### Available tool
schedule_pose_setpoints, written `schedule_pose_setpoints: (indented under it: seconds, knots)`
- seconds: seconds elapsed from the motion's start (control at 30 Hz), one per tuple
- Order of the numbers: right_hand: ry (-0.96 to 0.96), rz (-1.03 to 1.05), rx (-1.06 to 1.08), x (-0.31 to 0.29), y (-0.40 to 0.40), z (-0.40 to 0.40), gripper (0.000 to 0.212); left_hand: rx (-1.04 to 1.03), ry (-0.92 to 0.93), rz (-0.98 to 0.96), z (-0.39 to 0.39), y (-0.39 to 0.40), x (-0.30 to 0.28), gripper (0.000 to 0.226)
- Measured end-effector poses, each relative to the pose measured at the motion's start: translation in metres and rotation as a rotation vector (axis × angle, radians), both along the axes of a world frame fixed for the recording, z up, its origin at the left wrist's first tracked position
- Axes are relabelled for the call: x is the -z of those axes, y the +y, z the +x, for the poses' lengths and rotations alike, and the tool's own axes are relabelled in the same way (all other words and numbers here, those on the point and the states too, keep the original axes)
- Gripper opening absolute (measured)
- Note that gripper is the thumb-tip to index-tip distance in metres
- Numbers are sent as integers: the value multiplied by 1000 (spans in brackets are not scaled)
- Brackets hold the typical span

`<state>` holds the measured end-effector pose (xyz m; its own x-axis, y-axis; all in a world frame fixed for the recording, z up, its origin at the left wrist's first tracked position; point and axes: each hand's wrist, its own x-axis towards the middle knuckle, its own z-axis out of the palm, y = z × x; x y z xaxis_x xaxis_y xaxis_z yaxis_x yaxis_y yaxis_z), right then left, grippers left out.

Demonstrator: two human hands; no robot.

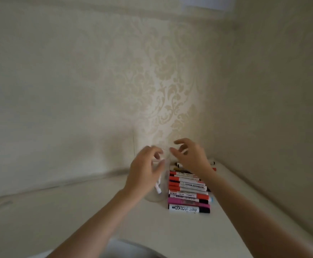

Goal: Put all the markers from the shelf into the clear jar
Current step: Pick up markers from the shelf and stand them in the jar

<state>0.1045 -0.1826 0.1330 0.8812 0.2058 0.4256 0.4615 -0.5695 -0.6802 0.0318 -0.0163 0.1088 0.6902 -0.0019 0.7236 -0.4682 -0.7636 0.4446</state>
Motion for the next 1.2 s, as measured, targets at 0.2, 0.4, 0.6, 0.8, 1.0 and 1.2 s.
schedule_pose_setpoints:
  seconds: [0.2, 0.4, 0.6, 0.8, 1.0, 1.2]
  knots:
    - [148, -370, 40, 85, -85, -10, 23, 208, 505, 299, 1, -34, 84, 32]
    - [81, -559, 84, 128, -95, -8, 37, 43, 506, 560, 16, -49, 116, 46]
    - [143, -566, -69, 125, -91, 4, 43, 170, 659, 386, 18, -43, 117, 37]
    - [199, -558, -270, 124, -91, 5, 46, 291, 727, 152, 15, -33, 115, 33]
    - [176, -559, -142, 131, -95, 2, 48, 353, 741, -43, 5, -21, 105, 24]
    - [101, -488, -70, 133, -97, -6, 39, 300, 569, -108, -5, -8, 51, 20]
